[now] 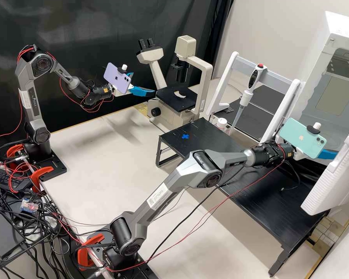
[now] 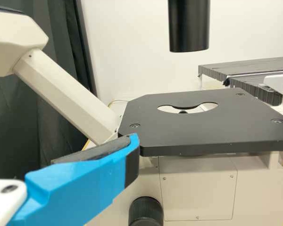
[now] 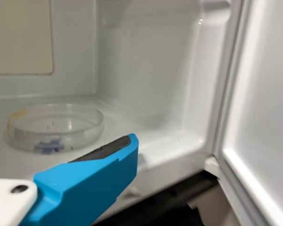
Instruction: Move the petri dish to the incubator
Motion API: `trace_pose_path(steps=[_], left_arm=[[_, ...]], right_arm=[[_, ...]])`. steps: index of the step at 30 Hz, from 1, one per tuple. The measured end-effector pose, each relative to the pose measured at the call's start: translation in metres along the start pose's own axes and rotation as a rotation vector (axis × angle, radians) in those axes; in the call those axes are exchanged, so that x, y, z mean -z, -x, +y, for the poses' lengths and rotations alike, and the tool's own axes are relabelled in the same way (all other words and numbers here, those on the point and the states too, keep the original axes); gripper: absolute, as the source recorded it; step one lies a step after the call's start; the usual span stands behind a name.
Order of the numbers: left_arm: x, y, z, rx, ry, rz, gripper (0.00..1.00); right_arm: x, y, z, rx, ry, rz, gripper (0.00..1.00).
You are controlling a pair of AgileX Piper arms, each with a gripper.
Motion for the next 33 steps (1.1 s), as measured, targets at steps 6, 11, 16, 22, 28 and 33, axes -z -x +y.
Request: trace_pose_path(steps=[6,11,16,22,28,33], left_arm=[[0.000,0.000,0.000,0.000,0.000,0.000,1.00],[0.000,0.000,0.000,0.000,0.000,0.000,1.00],[0.000,0.000,0.000,0.000,0.000,0.000,1.00],[0.000,0.000,0.000,0.000,0.000,0.000,1.00],[0.000,0.000,0.000,0.000,0.000,0.000,1.00],[0.000,0.000,0.000,0.000,0.000,0.000,1.00]], right_arm=[[-0.009,0.022,0.008,-0.006,-0.038,0.040,1.00],[-0.017,0.052,0.019,-0.029,-0.050,0.085,1.00],[-0.029,0.082,0.027,-0.060,-0.057,0.105,1.00],[-0.043,0.132,0.033,-0.128,-0.071,0.178,1.00],[-0.048,0.191,0.030,-0.213,-0.088,0.296,1.00],[-0.048,0.233,0.013,-0.221,-0.091,0.380,1.00]])
